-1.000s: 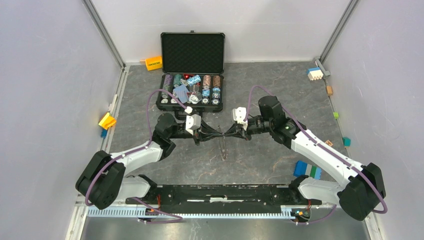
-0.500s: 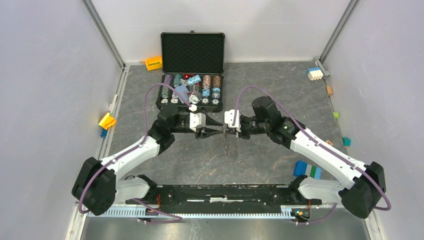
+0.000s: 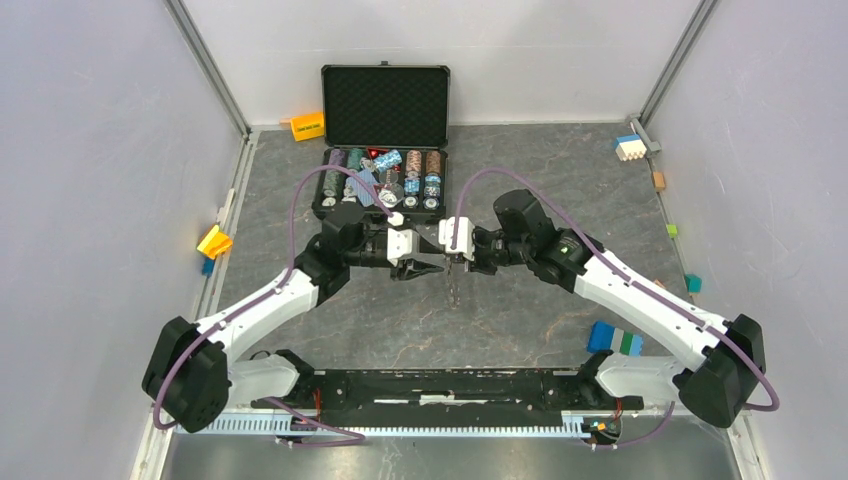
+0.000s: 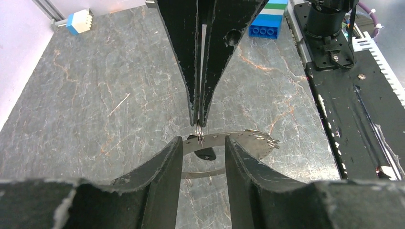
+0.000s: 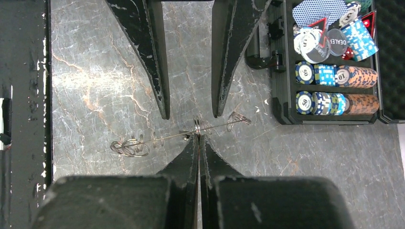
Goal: Put the keys on the keyring
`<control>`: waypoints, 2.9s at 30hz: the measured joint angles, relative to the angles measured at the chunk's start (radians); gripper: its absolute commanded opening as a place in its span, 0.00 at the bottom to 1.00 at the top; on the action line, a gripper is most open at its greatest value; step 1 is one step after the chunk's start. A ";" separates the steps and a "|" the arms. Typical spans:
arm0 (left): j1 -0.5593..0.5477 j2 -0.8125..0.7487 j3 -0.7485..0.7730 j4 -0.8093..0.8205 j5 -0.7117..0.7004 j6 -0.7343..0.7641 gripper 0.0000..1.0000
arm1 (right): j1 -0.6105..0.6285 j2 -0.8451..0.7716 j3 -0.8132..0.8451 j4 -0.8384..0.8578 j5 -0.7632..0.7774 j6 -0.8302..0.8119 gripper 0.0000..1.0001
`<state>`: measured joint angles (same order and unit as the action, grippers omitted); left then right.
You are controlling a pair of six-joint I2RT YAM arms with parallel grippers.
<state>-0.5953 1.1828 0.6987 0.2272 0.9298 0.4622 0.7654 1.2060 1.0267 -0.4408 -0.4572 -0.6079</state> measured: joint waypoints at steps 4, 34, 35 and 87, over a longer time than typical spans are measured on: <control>-0.011 0.002 0.000 -0.004 -0.011 0.001 0.41 | 0.005 0.007 0.000 -0.002 0.003 0.004 0.00; -0.024 0.045 0.000 0.039 -0.039 -0.005 0.27 | 0.007 0.007 0.003 0.005 0.002 0.019 0.00; -0.024 0.046 0.000 0.041 -0.039 -0.007 0.27 | 0.007 0.007 0.003 0.006 0.002 0.019 0.00; 0.020 0.065 -0.177 0.671 0.023 -0.529 0.02 | -0.032 -0.110 -0.143 0.122 -0.092 -0.011 0.43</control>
<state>-0.5755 1.2480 0.5220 0.8982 0.9527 -0.0666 0.7334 1.0962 0.8841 -0.3187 -0.5495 -0.6189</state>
